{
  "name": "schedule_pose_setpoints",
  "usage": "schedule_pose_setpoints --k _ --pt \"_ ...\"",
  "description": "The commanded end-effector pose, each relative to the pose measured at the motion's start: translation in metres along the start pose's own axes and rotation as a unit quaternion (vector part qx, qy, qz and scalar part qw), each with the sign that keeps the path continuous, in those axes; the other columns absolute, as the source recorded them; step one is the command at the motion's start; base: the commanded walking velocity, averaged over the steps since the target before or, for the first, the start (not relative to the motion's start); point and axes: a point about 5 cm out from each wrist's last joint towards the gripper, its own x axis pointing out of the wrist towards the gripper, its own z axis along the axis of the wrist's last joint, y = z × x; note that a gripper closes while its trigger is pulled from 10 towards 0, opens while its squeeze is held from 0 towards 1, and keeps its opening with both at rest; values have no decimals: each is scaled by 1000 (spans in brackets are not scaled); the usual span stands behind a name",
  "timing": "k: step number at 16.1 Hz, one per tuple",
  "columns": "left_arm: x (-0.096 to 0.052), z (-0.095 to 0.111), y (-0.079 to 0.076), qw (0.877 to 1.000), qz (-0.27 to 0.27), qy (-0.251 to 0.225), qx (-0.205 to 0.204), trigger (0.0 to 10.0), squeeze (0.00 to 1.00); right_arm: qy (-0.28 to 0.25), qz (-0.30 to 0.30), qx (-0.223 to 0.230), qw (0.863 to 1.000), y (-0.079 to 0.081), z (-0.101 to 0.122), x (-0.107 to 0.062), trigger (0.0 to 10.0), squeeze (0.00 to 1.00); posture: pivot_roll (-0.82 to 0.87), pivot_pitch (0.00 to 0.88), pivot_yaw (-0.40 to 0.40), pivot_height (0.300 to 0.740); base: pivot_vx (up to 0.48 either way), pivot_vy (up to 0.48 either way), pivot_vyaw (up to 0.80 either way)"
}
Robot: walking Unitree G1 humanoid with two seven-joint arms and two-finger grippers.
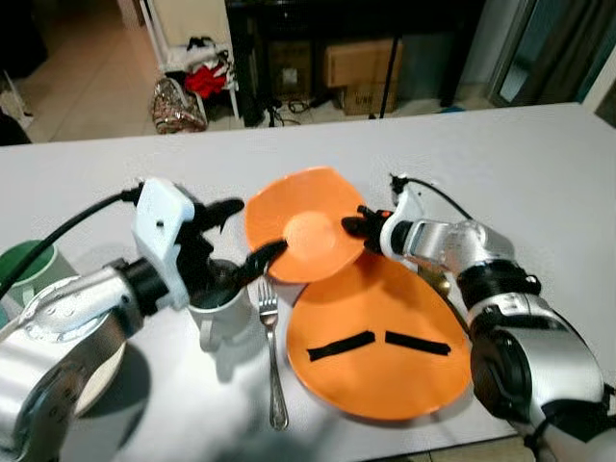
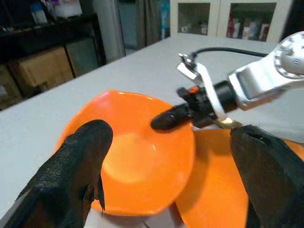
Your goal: Setting the table
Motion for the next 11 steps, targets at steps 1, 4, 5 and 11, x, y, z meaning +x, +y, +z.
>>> schedule_pose_setpoints --k 1,4,5,11 --pt "-4 3 -2 1000 -6 2 4 10000 0 -23 22 0 999 12 12 1 10000 0 26 0 39 740 0 0 0" --pt "-4 2 -4 1000 -15 11 3 10000 0 -15 18 9 1000 12 11 2 10000 0 28 0 37 740 0 0 0" --pt "-4 1 -6 1000 -23 17 -2 10000 0 -13 18 13 1000 11 11 2 10000 75 28 0 37 740 0 0 0" --pt "-3 0 -10 999 -34 31 -10 10000 0 -7 4 11 1000 4 12 0 10000 835 21 0 35 740 0 0 0"
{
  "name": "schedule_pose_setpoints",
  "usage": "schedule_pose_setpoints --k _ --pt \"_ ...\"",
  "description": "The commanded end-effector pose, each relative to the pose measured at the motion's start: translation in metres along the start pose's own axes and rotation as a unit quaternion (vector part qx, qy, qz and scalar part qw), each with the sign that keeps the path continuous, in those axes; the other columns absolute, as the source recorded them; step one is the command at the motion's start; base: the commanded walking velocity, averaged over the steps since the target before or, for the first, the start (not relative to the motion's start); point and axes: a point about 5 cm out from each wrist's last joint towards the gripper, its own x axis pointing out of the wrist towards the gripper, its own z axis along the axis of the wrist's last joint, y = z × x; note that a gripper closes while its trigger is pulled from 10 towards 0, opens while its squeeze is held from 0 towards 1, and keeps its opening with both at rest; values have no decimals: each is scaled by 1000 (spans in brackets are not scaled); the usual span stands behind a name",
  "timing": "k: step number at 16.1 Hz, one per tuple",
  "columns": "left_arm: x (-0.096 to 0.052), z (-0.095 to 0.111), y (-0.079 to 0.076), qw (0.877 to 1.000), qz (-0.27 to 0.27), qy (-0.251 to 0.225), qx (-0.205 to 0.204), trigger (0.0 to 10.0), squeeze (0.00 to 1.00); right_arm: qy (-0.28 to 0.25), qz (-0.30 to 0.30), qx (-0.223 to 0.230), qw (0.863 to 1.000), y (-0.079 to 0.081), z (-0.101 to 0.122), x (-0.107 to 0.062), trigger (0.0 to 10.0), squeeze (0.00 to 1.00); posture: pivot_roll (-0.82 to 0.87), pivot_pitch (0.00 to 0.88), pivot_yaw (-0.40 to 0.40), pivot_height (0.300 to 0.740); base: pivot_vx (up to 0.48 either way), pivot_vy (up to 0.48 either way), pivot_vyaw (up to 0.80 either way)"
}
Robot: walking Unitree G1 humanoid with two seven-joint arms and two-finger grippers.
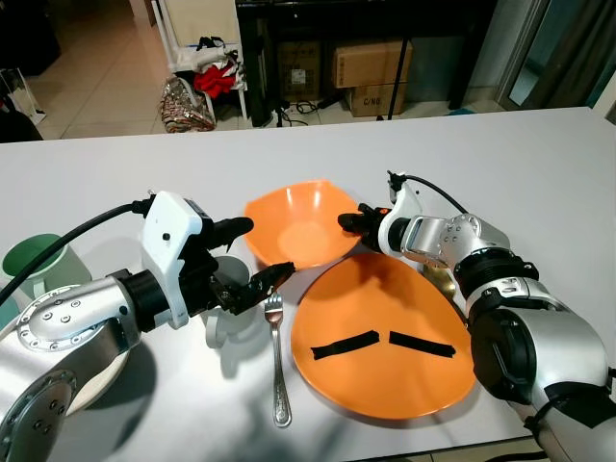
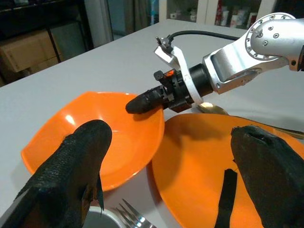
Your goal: Setting the table
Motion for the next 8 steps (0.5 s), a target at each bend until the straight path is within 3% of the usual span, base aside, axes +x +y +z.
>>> schedule_pose_setpoints --k 1,5,8 --pt "0 2 -2 1000 2 -1 6 10000 0 -14 1 -15 1000 0 10 -5 10000 851 16 0 34 740 0 0 0" --pt "4 2 -1 1000 8 -18 -5 10000 0 -7 22 -14 1000 -17 26 -33 10000 867 -12 0 35 740 0 0 0" --pt "9 -1 -1 999 14 -28 -14 10000 0 -7 48 -32 998 -22 30 -72 10000 867 -32 0 43 740 0 0 0"
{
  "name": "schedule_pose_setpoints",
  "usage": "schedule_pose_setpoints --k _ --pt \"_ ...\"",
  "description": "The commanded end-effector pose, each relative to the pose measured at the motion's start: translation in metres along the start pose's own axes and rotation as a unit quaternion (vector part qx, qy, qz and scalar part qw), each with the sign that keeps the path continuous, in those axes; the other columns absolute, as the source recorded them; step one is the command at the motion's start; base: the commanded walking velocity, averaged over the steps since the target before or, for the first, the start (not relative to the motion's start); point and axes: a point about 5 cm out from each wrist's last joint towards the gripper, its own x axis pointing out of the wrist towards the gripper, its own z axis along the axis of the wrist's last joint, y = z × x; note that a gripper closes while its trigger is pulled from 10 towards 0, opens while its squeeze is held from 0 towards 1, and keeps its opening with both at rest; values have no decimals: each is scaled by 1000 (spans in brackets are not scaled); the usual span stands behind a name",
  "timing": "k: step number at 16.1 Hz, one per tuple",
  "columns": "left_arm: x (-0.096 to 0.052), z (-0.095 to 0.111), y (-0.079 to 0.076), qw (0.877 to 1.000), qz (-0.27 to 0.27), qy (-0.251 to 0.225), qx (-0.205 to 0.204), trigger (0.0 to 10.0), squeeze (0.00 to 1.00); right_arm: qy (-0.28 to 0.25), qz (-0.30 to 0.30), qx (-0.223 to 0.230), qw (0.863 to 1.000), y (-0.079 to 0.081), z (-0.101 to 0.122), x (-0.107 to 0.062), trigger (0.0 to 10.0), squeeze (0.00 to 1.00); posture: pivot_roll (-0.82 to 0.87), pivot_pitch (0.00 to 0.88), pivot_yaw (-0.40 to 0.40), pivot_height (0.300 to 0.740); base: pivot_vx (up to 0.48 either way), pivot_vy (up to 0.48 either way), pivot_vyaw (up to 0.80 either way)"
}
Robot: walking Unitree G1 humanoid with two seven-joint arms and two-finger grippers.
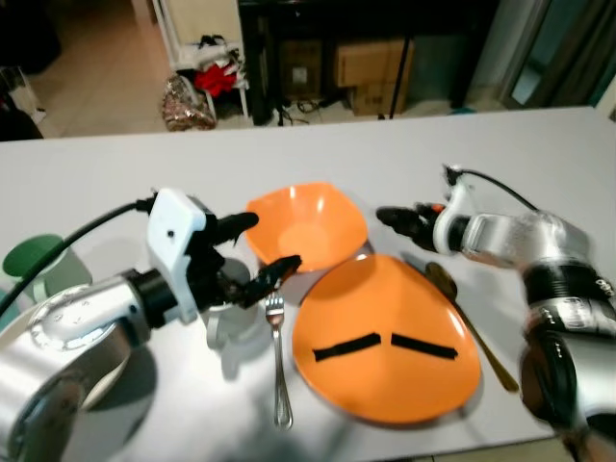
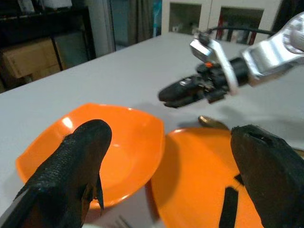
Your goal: Setting the table
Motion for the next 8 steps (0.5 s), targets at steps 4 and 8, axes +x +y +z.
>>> schedule_pose_setpoints --k 4,8 --pt "7 -11 15 989 146 -5 26 10000 0 -116 0 -123 986 33 3 -61 10000 604 -41 0 34 740 0 0 0" --pt "3 -12 16 963 263 -55 20 10000 0 -283 -147 -304 897 69 -34 -84 10000 0 -47 0 43 740 0 0 0"
